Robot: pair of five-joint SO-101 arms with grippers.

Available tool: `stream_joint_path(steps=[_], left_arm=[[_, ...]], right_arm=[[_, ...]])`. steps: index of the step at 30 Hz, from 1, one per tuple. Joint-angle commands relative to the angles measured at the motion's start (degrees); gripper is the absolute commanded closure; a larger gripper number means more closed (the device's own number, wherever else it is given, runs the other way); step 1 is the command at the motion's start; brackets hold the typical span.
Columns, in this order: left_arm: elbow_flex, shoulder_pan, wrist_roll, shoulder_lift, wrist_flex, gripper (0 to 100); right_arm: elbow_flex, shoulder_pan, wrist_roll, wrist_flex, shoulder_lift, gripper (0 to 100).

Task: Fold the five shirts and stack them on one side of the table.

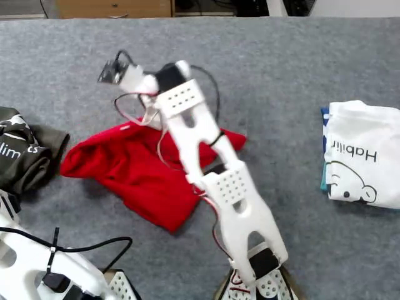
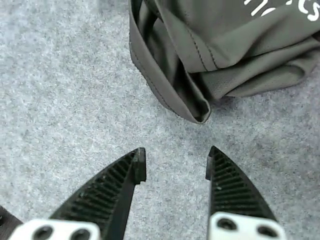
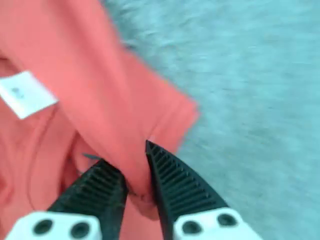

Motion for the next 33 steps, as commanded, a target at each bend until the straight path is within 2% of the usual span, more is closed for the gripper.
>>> stream_joint_path(steps=[1,7,12,18,24,33], left_arm=[[-3.9,2.4,0.5,-1.3,-0.4,79],[-5.0,6.9,3.4,-1.3,-0.2,79],[-10.3,13.9,7.0,-1.3,5.8,79],[-15.5,19.8,13.0,-1.3,13.2,79],[-15.2,19.3,12.8,-1.3,14.2,79],[-15.2,17.9,12.9,-1.3,14.2,79]], right_arm=[[-3.4,5.1,3.3,1.3,-9.1,99.6],[-3.8,10.2,7.6,1.2,-20.5,99.6],[-3.8,9.4,12.7,-2.4,-30.8,99.6],[-3.5,8.6,17.8,-22.6,-40.2,99.6],[-3.6,6.3,29.4,-41.6,-42.4,99.6],[-2.4,2.1,50.0,-61.4,-39.0,99.6]])
